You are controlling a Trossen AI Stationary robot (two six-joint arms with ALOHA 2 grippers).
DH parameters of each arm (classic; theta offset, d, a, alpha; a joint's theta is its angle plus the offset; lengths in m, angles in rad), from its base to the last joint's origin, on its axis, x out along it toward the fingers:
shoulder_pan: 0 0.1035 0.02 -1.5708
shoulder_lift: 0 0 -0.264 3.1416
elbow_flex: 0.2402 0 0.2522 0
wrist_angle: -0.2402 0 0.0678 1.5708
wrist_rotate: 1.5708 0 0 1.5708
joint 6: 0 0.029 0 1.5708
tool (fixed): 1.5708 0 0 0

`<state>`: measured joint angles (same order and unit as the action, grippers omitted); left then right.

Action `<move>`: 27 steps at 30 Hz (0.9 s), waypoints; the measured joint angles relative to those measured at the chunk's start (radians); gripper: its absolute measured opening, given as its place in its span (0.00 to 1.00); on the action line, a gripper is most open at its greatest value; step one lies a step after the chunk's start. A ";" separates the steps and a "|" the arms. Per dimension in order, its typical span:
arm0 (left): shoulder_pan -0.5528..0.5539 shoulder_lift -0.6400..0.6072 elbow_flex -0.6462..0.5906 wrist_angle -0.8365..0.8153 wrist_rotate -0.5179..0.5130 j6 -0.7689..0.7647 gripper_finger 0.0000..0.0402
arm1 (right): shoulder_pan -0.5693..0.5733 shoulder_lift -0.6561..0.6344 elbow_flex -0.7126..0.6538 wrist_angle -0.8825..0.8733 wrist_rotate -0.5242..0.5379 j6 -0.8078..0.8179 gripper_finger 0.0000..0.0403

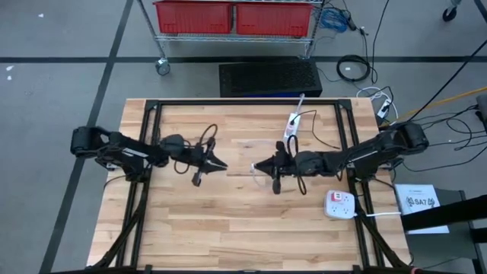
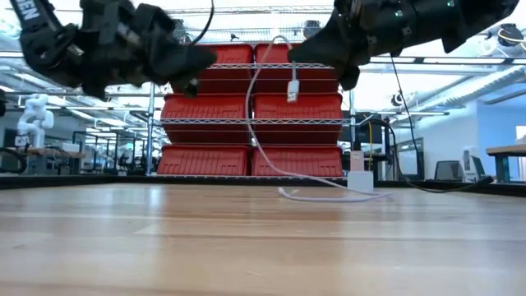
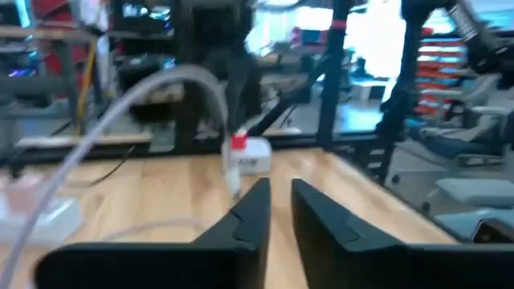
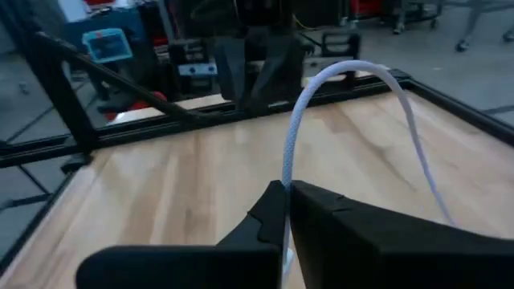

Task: Insert USB
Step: Insert the white charger cable into the bottom right orange charger adapter

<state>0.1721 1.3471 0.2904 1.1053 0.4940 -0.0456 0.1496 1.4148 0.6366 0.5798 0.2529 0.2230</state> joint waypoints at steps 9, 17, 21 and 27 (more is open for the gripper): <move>-0.041 0.137 0.169 -0.135 0.057 -0.002 0.37 | 0.004 0.072 0.000 0.182 -0.055 0.000 0.00; -0.060 0.263 0.288 -0.088 0.109 -0.054 0.40 | 0.017 0.090 0.001 0.258 -0.101 0.000 0.00; -0.061 0.277 0.321 -0.086 0.125 -0.073 0.40 | 0.035 0.090 0.001 0.270 -0.102 -0.003 0.00; -0.065 0.285 0.363 -0.098 0.132 -0.115 0.40 | 0.038 0.090 0.001 0.277 -0.101 -0.003 0.00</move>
<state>0.1073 1.6321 0.6535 1.0072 0.6256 -0.1603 0.1879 1.5051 0.6376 0.8564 0.1516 0.2195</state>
